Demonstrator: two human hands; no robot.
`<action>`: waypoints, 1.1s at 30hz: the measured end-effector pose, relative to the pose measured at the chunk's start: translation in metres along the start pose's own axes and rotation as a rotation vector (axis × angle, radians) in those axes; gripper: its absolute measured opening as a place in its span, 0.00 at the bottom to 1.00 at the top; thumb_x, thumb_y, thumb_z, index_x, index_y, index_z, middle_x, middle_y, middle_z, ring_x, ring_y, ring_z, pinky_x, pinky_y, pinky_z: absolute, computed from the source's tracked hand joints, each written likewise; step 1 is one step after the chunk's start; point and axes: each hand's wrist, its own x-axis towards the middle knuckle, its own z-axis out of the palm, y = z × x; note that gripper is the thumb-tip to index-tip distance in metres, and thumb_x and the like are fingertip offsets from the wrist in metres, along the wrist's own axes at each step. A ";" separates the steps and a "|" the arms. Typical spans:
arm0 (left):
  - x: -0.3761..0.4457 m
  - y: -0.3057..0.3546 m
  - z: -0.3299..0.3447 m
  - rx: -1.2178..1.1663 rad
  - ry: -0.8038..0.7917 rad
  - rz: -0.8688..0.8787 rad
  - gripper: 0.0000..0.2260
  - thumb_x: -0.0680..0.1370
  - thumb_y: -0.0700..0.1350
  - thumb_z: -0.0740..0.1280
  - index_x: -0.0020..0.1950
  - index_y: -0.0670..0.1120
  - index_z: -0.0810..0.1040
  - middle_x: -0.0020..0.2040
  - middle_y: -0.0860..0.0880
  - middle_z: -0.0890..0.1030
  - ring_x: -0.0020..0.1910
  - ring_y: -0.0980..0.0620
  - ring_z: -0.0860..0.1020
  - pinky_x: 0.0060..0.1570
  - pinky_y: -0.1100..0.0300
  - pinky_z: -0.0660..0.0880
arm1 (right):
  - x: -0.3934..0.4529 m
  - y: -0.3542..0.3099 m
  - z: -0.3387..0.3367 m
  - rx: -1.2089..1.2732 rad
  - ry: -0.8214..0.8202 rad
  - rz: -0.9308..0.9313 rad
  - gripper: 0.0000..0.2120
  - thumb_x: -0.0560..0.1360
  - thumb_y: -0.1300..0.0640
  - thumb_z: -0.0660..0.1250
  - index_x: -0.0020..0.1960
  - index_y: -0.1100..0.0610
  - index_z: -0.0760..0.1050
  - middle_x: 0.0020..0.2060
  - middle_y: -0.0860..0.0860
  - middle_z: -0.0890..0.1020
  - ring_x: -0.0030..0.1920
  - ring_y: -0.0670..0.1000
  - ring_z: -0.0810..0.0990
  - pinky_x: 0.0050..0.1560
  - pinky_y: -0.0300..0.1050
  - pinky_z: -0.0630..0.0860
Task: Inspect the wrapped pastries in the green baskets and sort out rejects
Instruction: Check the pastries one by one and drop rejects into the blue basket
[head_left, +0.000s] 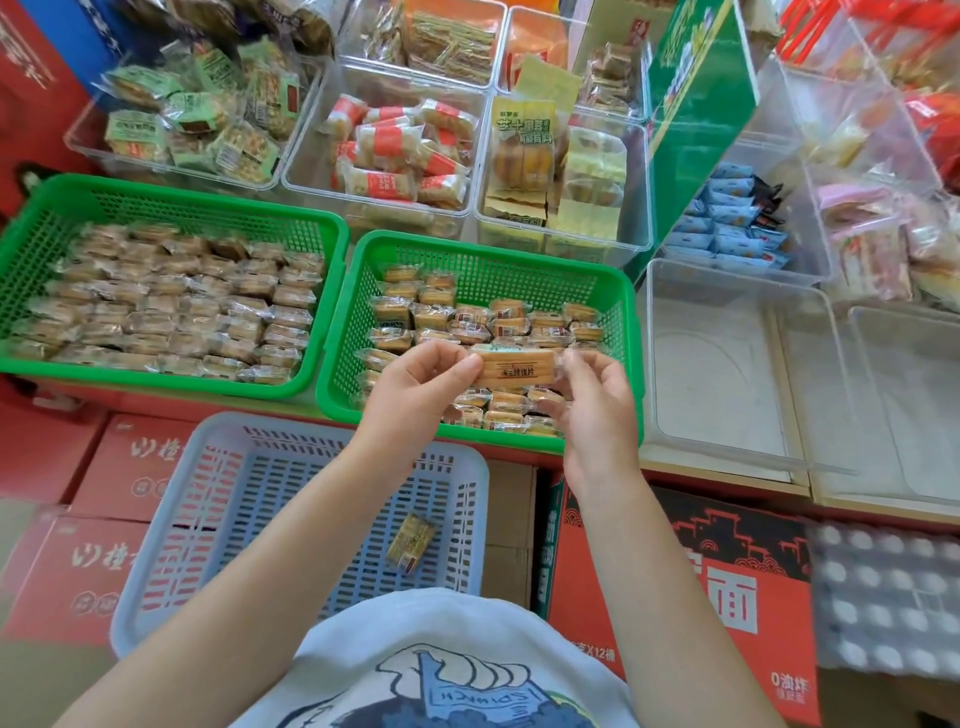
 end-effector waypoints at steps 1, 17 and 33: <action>0.003 -0.001 0.000 0.004 0.006 -0.009 0.05 0.80 0.45 0.69 0.45 0.48 0.81 0.43 0.52 0.83 0.43 0.57 0.79 0.43 0.59 0.78 | 0.001 0.001 0.001 -0.083 0.007 -0.075 0.08 0.83 0.51 0.61 0.49 0.55 0.73 0.42 0.53 0.81 0.44 0.51 0.80 0.45 0.48 0.79; 0.079 -0.010 -0.009 0.096 -0.023 -0.095 0.10 0.84 0.54 0.58 0.54 0.51 0.76 0.46 0.56 0.81 0.44 0.57 0.80 0.45 0.64 0.76 | 0.070 -0.001 0.025 -0.339 -0.172 -0.156 0.17 0.79 0.47 0.68 0.44 0.61 0.77 0.35 0.60 0.79 0.35 0.55 0.75 0.37 0.51 0.71; 0.196 -0.101 -0.042 1.250 -0.147 0.073 0.27 0.85 0.56 0.55 0.82 0.53 0.52 0.83 0.50 0.52 0.81 0.50 0.46 0.79 0.46 0.46 | 0.209 0.021 0.092 -0.871 -0.230 -0.414 0.13 0.76 0.60 0.71 0.60 0.55 0.76 0.53 0.46 0.81 0.51 0.44 0.78 0.51 0.37 0.72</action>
